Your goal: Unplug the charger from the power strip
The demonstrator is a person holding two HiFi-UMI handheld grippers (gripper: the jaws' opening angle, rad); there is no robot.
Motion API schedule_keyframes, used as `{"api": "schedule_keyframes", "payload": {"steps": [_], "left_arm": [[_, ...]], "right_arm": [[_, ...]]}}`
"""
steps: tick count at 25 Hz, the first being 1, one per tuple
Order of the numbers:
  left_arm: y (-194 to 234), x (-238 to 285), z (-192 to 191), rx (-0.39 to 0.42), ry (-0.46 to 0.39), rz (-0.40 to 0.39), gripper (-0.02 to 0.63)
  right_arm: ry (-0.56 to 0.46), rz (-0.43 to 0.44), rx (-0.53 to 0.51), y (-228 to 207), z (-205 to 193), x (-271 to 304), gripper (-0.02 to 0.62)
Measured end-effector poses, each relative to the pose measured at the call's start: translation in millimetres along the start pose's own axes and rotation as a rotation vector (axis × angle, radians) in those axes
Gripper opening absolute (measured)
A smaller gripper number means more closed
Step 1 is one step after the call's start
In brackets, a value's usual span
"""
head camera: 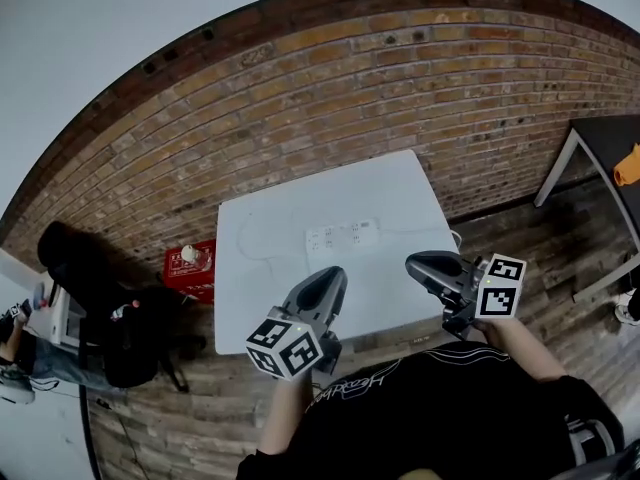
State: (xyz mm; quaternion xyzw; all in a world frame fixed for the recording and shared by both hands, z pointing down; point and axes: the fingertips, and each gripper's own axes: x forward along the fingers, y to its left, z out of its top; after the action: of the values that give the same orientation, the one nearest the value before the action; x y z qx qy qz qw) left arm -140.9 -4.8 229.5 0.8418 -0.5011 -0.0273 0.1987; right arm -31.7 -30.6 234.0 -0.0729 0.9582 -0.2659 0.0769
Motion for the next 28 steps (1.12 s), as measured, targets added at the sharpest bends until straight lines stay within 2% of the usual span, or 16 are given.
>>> {"api": "schedule_keyframes", "payload": {"steps": [5, 8, 12, 15, 18, 21, 26, 28], "left_arm": [[33.8, 25.0, -8.3, -0.002, 0.041, 0.005, 0.009], [49.3, 40.0, -21.7, -0.007, 0.075, -0.003, 0.009], [72.8, 57.3, -45.5, -0.015, 0.118, 0.031, 0.009], [90.2, 68.9, -59.0, -0.027, 0.147, 0.062, 0.009], [104.9, 77.2, -69.1, -0.019, 0.184, 0.108, 0.011], [116.9, 82.6, -77.5, -0.049, 0.219, 0.133, 0.011], [141.7, 93.8, -91.7, -0.099, 0.258, 0.162, 0.011], [149.0, 96.3, -98.7, -0.122, 0.268, 0.173, 0.011]], "right_arm": [[-0.027, -0.036, 0.016, -33.3, 4.5, 6.6, -0.002], [0.005, -0.069, 0.030, -54.2, -6.8, 8.4, -0.002], [0.059, -0.113, 0.051, -84.2, -25.9, 7.5, 0.000], [0.092, -0.133, 0.029, -105.6, -34.5, 10.9, 0.000], [0.123, -0.137, 0.020, -125.8, -40.8, 16.9, 0.000], [0.144, -0.131, 0.041, -148.5, -42.7, 28.2, 0.000], [0.245, -0.151, -0.034, -188.2, -55.2, 59.0, 0.006], [0.308, -0.158, -0.076, -199.2, -65.6, 70.8, 0.056]]}}
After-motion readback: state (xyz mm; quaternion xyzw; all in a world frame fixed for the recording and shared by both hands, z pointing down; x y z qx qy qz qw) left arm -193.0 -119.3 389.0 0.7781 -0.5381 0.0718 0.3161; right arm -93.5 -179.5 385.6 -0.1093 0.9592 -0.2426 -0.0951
